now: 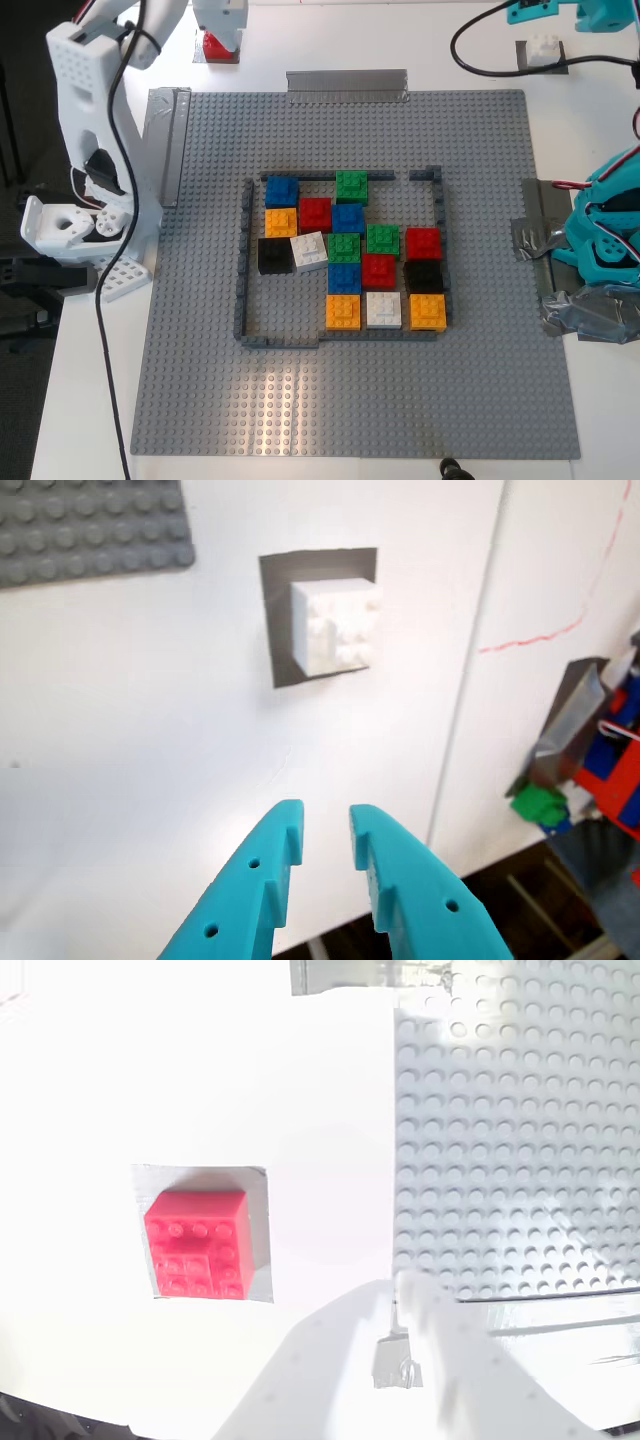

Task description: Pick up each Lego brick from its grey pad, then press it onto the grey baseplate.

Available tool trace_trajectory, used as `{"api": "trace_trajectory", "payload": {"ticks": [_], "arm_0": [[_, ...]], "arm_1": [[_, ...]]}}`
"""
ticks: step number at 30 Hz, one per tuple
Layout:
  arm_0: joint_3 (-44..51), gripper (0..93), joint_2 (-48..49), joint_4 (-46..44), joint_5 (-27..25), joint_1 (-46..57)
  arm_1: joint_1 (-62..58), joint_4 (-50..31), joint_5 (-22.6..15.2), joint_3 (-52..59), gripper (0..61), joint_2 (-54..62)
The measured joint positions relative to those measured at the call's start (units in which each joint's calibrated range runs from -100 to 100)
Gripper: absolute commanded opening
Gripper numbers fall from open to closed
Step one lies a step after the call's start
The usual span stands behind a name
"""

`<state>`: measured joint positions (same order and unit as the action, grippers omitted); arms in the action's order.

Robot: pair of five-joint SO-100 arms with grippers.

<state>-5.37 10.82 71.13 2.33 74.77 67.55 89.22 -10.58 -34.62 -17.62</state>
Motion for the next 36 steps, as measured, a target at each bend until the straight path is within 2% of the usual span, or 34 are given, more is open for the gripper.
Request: {"api": "trace_trajectory", "payload": {"ticks": [2, 7, 14, 19, 23, 30, 36], "arm_0": [[2.1, 7.5, -3.4, -0.9, 0.4, 0.7], [11.9, 7.6, -10.0, 1.1, 0.5, 1.9], [29.1, 8.0, -18.4, 11.6, 0.5, 1.8], [38.0, 11.9, -24.5, 19.0, 0.7, 0.7], [40.2, 12.4, -28.1, 20.3, 0.7, -0.4], [40.5, 13.1, -31.7, 19.1, -0.6, -0.2], [40.5, 22.1, -32.0, 19.1, -0.7, -0.1]], "arm_1": [[1.1, 0.6, 0.0, -4.4, 0.4, -3.7], [3.3, 0.6, 0.8, -11.9, 8.0, -9.6], [6.4, 4.0, 3.2, -24.1, 20.4, -17.6], [8.5, 6.2, 3.2, -30.2, 23.9, -21.8], [9.3, 6.9, 3.2, -35.2, 24.6, -25.5], [10.2, 5.9, 3.8, -36.0, 24.2, -27.1], [10.7, 4.0, 3.8, -36.0, 22.5, -27.1]]}}
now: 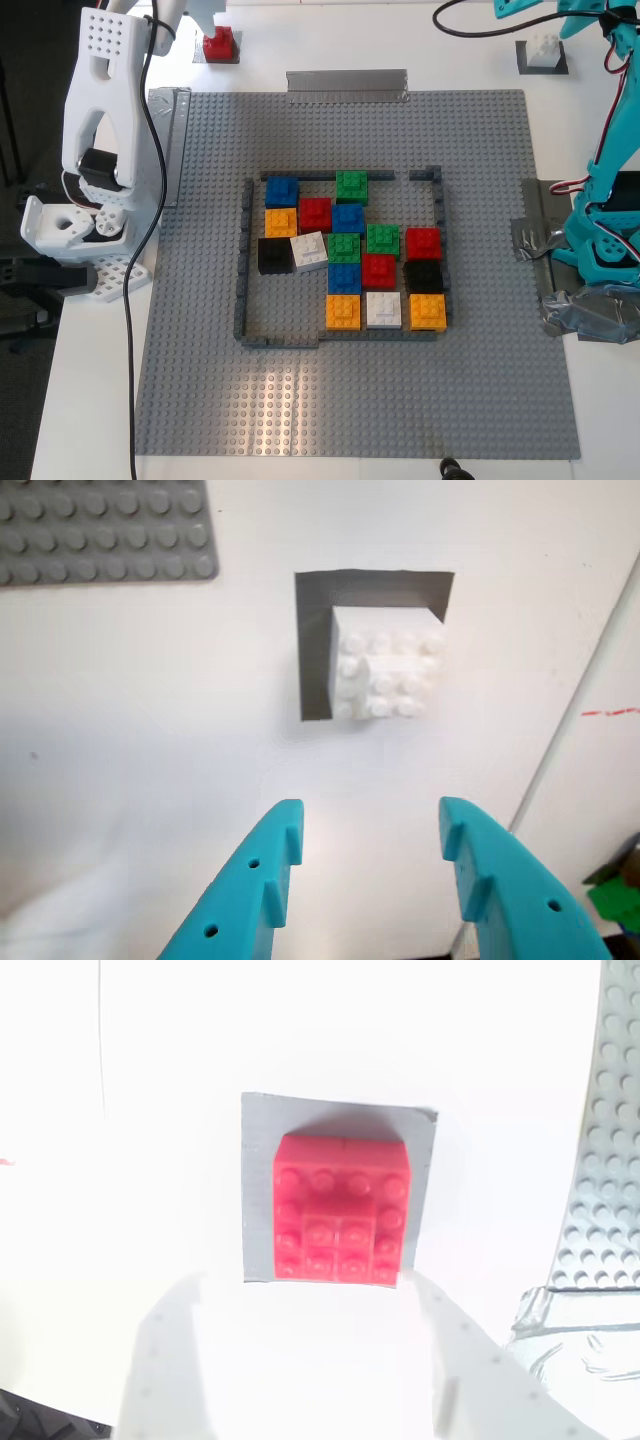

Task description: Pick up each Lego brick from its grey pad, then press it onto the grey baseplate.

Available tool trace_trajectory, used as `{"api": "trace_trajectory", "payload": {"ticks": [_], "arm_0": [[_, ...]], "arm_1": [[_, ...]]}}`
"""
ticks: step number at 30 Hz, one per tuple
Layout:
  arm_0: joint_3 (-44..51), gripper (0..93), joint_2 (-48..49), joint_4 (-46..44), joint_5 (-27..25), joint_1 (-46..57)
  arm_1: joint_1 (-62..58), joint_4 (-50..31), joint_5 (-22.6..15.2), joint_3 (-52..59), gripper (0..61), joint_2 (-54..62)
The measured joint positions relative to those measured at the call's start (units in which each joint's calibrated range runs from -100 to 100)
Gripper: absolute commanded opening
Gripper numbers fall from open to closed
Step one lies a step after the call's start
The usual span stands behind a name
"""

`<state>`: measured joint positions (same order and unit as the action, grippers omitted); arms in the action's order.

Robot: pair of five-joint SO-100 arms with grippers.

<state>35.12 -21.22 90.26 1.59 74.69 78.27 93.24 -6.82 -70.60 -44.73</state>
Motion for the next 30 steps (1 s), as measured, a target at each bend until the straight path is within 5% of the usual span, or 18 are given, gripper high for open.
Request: {"api": "trace_trajectory", "payload": {"ticks": [30], "arm_0": [[0.1, 22.0, -5.9, -5.7, -0.3, 0.2]], "arm_1": [[0.0, -4.7, -0.6, 2.6, 20.0, -2.8]]}}
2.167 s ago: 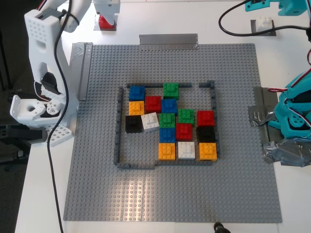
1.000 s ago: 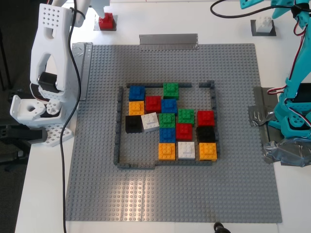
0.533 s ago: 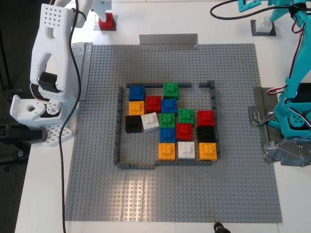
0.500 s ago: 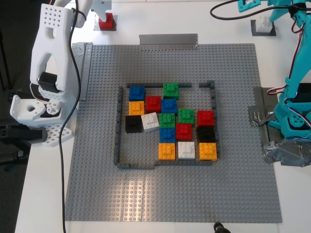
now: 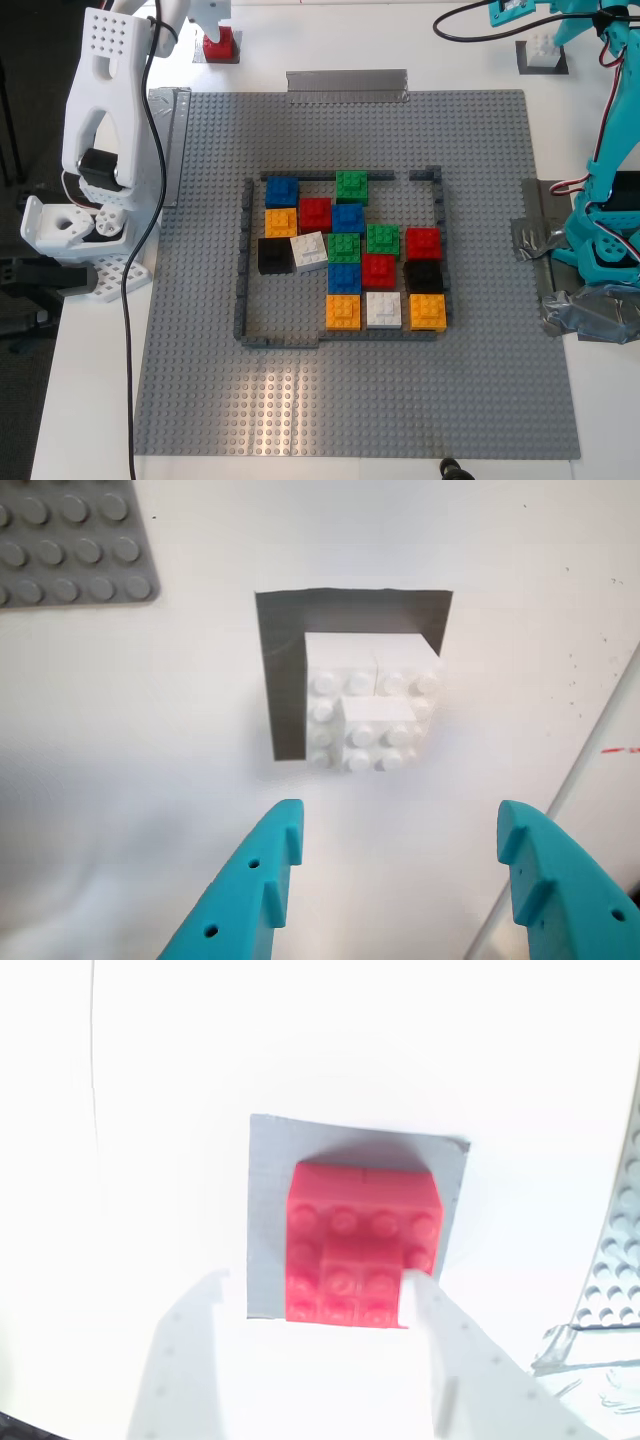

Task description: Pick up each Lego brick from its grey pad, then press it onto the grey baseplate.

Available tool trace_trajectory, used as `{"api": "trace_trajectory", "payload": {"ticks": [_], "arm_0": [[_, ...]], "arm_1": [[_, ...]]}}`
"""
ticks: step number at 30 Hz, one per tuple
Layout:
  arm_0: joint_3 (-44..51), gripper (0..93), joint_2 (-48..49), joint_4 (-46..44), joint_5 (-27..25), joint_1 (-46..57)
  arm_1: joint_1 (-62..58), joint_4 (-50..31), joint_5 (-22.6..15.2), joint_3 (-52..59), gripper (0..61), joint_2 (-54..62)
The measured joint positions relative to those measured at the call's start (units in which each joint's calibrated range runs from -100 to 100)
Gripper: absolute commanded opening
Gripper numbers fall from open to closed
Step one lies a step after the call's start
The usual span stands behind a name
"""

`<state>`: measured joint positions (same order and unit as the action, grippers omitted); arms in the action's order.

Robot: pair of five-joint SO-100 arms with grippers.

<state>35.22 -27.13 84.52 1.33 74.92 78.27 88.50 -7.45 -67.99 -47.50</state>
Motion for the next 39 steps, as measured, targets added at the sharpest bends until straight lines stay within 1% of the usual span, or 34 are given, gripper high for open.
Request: {"api": "trace_trajectory", "payload": {"ticks": [8, 11, 17, 21, 24, 33, 39], "arm_0": [[-3.0, 21.8, 0.0, -2.9, -1.0, 0.0], [-3.2, 19.6, 0.0, -3.4, -1.0, 0.0], [-3.5, 19.2, 0.0, -3.4, -1.0, 0.0], [-3.5, 19.2, 0.0, -3.5, -1.0, 0.0], [-3.5, 19.4, 0.0, -3.6, -1.0, 0.0], [-4.8, 19.3, 0.0, -6.1, -1.5, 0.0], [-7.1, 19.3, 0.0, -6.1, -1.6, 0.0]], "arm_1": [[-0.3, 0.0, -0.4, 0.5, 17.4, 0.0], [-0.3, 0.0, -0.4, 0.6, 15.6, 0.0], [-0.3, 0.0, -0.4, 0.6, 10.9, 0.0], [-0.8, -0.1, -0.4, 0.8, 5.8, 0.0], [-0.8, -0.1, -0.4, 0.8, 4.0, 0.0], [-0.8, -0.1, -0.4, 0.8, 0.8, 0.0], [-0.8, 0.2, -0.4, 0.3, 0.5, 0.0]]}}
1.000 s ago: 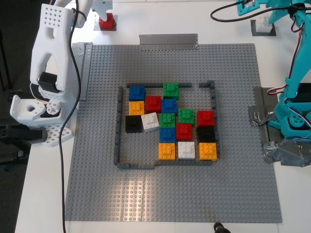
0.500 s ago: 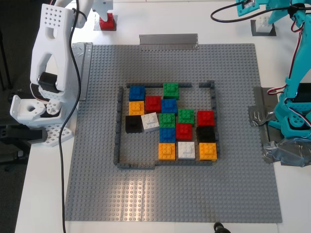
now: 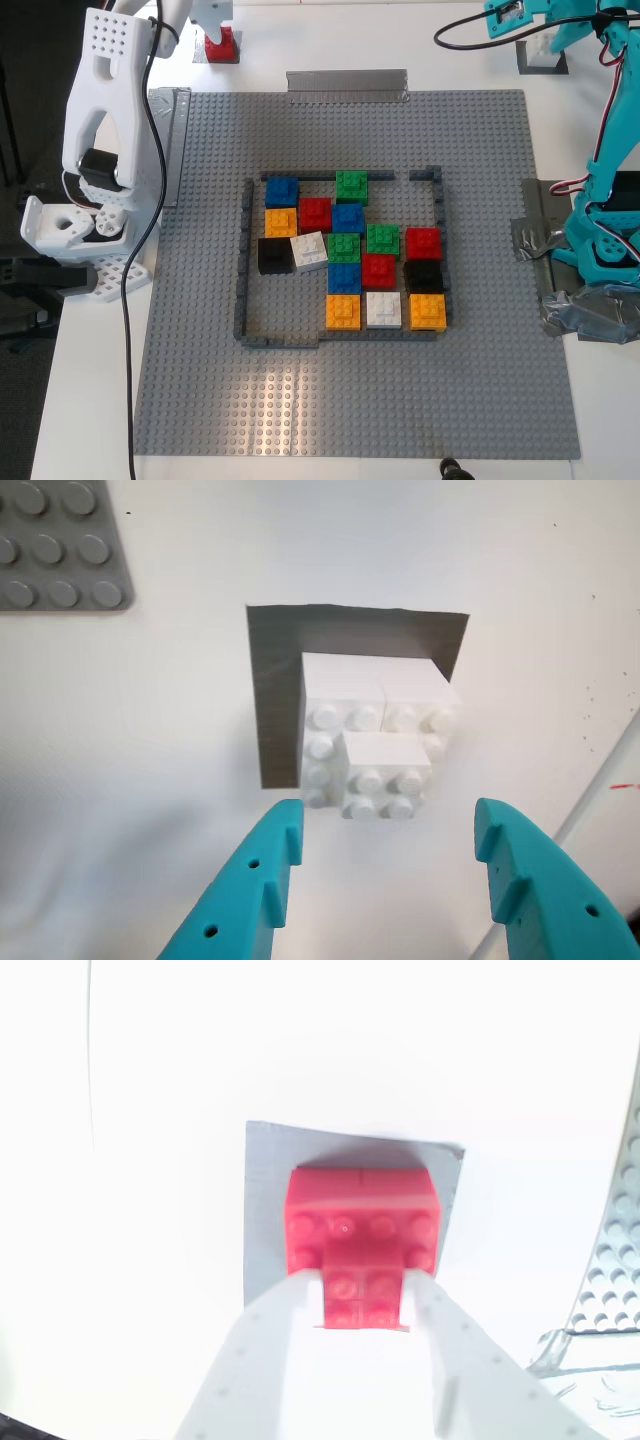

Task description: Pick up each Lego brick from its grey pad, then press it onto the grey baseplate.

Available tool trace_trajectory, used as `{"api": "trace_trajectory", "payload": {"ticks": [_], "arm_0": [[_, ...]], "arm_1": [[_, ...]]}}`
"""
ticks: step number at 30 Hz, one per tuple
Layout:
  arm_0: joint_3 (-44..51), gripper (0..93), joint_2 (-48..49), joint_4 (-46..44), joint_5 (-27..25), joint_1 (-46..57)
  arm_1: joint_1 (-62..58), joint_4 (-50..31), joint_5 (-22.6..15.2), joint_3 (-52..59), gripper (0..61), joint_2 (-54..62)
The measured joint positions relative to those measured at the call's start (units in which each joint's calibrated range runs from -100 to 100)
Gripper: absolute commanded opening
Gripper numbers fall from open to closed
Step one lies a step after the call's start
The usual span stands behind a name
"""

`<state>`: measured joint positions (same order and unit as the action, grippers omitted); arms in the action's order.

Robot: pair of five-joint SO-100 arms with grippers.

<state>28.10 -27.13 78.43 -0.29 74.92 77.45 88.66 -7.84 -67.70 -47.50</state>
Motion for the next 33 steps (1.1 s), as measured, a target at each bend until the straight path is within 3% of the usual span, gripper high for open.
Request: {"api": "trace_trajectory", "payload": {"ticks": [7, 14, 23, 27, 33], "arm_0": [[-0.5, 19.2, 0.0, 0.0, 0.0, 0.0], [-0.9, 19.2, 0.0, -2.4, -0.1, 0.0], [-1.1, 17.2, 0.0, -2.4, 0.0, 0.0], [-1.1, 12.0, 0.0, -2.4, 0.0, 0.0], [-2.2, 11.3, 0.0, -2.5, -0.1, 0.0]], "arm_1": [[-0.8, -0.6, 1.2, -0.3, 0.3, 2.8], [-1.5, -0.3, 2.9, 10.7, 0.2, 16.0], [-9.5, -0.7, 12.1, 28.6, 0.2, 33.2], [-14.5, -3.3, 14.4, 41.2, 0.2, 42.4], [-22.2, -4.4, 17.1, 55.9, 0.2, 52.8]]}}
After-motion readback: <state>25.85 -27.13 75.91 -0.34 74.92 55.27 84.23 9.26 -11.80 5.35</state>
